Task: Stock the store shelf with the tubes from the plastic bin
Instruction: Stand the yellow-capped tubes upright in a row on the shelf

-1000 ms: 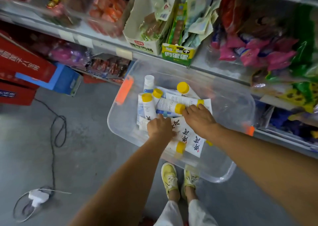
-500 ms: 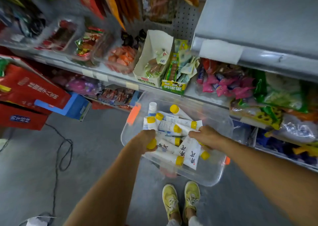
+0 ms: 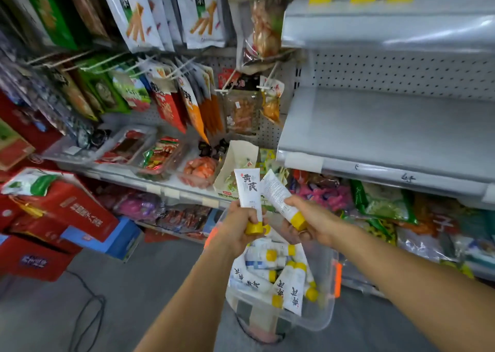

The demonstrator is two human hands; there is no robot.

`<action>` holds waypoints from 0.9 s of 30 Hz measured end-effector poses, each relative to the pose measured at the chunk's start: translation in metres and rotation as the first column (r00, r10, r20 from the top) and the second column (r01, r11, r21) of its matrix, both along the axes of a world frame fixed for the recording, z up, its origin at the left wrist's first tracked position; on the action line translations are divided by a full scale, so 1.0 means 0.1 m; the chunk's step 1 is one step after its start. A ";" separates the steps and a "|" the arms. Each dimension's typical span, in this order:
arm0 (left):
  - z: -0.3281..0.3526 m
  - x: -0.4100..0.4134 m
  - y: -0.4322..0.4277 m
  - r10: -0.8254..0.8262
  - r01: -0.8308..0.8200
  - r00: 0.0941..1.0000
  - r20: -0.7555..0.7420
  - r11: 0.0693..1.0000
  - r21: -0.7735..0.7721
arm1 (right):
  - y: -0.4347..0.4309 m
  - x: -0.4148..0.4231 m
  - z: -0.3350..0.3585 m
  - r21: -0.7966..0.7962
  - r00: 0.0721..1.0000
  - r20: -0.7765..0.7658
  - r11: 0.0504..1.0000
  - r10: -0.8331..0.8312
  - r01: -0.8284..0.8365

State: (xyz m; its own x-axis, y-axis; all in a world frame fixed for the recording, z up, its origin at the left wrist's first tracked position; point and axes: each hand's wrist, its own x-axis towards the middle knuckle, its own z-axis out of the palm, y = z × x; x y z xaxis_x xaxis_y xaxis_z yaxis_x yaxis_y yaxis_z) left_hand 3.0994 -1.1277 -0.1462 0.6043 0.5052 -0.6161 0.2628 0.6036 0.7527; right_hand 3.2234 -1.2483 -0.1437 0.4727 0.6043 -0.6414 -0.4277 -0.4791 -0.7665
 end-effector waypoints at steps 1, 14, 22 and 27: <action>0.11 0.01 -0.01 -0.005 0.005 1.000 0.009 0.999 0.040 | 0.00 -0.03 0.10 0.022 0.999 0.028 1.000 -0.019 0.018; 1.32 0.20 -0.18 -0.110 0.004 0.945 0.307 0.946 0.326 | -0.16 -0.18 1.27 0.348 0.910 0.396 0.937 -0.121 -0.027; 1.88 0.37 -0.28 -0.224 -0.036 0.917 0.330 0.777 0.629 | -0.28 -0.03 1.82 0.295 0.760 0.627 0.955 -0.170 -0.030; 2.18 0.63 -0.44 -0.252 -0.089 0.896 0.366 0.705 0.703 | -0.43 0.20 2.20 0.393 0.595 0.718 0.916 -0.361 0.083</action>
State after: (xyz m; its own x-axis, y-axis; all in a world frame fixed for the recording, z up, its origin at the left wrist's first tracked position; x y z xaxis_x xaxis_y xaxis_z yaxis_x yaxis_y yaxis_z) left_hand 3.1629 -1.1715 0.0719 0.7648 0.6121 0.2012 -0.1464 -0.1390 0.9794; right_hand 3.2435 -1.2915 0.0765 0.8440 0.4943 0.2082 0.3191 -0.1507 -0.9356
